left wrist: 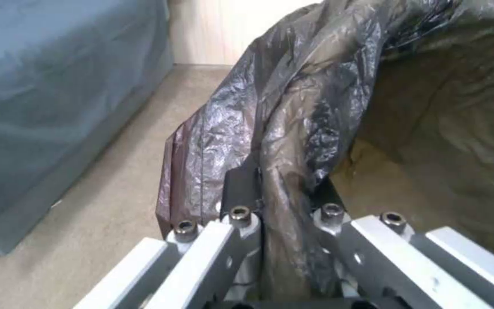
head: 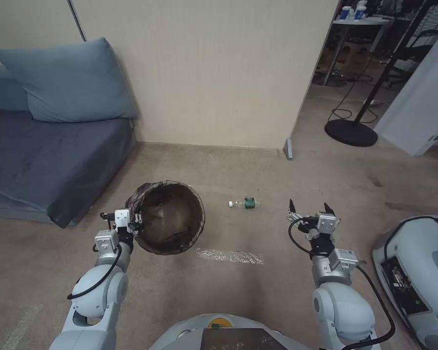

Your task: Pick up the trash bin, then pick up the garbage from the floor and place it into the trash bin.

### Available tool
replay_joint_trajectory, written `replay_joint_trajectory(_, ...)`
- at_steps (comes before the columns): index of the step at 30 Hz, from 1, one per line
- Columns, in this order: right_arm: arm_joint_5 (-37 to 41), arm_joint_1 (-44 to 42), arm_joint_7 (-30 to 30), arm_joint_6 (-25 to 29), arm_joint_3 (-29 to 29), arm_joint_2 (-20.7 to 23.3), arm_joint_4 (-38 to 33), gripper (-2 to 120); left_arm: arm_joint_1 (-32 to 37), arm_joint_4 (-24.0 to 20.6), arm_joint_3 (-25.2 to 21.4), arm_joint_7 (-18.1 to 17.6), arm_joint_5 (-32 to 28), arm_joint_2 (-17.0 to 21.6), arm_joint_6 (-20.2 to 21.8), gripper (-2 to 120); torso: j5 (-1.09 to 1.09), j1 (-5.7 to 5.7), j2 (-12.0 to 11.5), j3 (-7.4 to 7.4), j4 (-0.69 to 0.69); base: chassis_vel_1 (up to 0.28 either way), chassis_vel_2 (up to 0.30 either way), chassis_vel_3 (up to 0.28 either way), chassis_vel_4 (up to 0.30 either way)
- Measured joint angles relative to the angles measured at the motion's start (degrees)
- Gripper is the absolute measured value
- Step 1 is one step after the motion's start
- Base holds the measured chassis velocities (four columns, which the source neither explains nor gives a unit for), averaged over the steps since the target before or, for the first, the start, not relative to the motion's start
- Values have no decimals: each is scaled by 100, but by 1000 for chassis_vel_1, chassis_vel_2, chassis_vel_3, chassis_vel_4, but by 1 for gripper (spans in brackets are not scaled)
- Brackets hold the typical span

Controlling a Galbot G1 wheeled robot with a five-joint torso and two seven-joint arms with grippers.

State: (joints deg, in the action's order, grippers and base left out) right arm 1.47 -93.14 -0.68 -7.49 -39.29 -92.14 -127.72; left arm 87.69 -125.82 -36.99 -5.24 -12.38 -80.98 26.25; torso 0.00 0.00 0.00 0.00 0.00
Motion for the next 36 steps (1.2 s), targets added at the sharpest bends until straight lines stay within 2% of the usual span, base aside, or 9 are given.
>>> replay_joint_trajectory(36,-64,6,-2,36,24,0,35,100,3,-18,-51,57,-38,18,-37,5,-1,0,0,0,-1,-107,108,110,-105)
